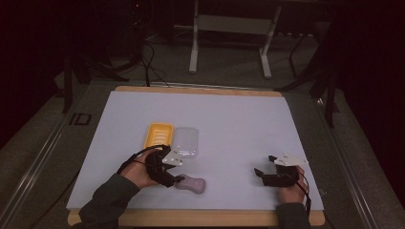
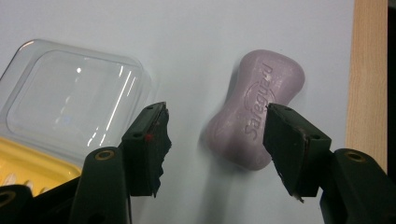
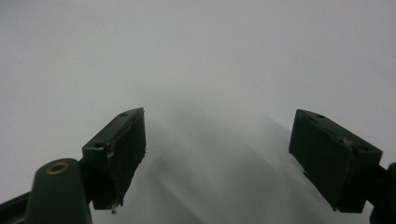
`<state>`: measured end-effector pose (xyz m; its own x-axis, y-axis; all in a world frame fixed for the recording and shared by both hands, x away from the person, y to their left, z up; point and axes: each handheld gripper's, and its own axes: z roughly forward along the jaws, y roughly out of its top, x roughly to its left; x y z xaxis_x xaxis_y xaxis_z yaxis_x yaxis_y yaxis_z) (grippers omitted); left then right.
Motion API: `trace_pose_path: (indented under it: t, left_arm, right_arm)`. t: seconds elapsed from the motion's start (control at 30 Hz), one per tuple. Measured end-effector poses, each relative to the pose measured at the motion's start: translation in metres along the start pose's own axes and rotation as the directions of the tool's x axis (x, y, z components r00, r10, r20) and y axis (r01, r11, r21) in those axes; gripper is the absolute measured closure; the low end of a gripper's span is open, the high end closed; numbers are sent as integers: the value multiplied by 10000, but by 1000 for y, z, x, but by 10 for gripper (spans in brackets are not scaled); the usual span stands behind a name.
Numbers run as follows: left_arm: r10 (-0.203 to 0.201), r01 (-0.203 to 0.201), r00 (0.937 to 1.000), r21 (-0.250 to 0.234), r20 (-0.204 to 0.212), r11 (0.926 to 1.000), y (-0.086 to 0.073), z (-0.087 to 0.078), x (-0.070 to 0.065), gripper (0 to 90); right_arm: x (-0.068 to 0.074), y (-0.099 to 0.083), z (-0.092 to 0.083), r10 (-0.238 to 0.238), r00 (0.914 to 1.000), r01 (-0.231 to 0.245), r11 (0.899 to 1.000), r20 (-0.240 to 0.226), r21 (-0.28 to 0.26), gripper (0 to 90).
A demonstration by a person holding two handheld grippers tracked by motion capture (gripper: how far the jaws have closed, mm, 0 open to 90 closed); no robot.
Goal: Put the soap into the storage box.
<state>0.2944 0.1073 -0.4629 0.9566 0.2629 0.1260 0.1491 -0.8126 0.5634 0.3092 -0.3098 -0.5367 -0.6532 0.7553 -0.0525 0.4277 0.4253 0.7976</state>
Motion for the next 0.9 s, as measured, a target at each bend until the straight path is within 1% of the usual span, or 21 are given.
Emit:
trace_pose_path:
  t: [0.1,0.2,0.27,0.37,0.5,0.67,0.7,0.83,0.9]
  left_arm:
    - [90,-90,9999,-5,-71,10000,3,1,0,398]
    - [15,-15,10000,-103,-41,9999,5,0,2,392]
    - [58,-59,10000,-62,-30,10000,6,0,2,395]
    - [259,-259,9997,45,-17,9997,10,-1,2,389]
    - [301,-301,9995,58,5,9995,11,-1,3,389]
    - [460,-462,9989,193,107,9987,14,0,2,389]
    - [542,-547,9984,301,166,9981,15,1,2,389]
    - [623,-632,9977,361,267,9973,18,2,1,388]
    - [722,-737,9967,441,364,9963,19,4,1,387]
  right_arm:
    - [0,0,0,-1,10000,1,10000,-5,-1,185]
    - [0,0,0,-2,10000,2,10000,-7,-1,184]
    - [0,0,0,-3,10000,3,10000,-9,2,185]
    - [0,0,0,1,10000,-1,10000,-1,4,184]
    - [0,0,0,-11,10000,11,10000,1,10,185]
    - [0,0,0,-18,10000,18,10000,-2,13,184]
    - [0,0,0,-14,10000,14,10000,-1,14,184]
    - [0,0,0,-24,10000,24,10000,1,22,184]
    - [0,0,0,-39,10000,39,10000,0,18,184]
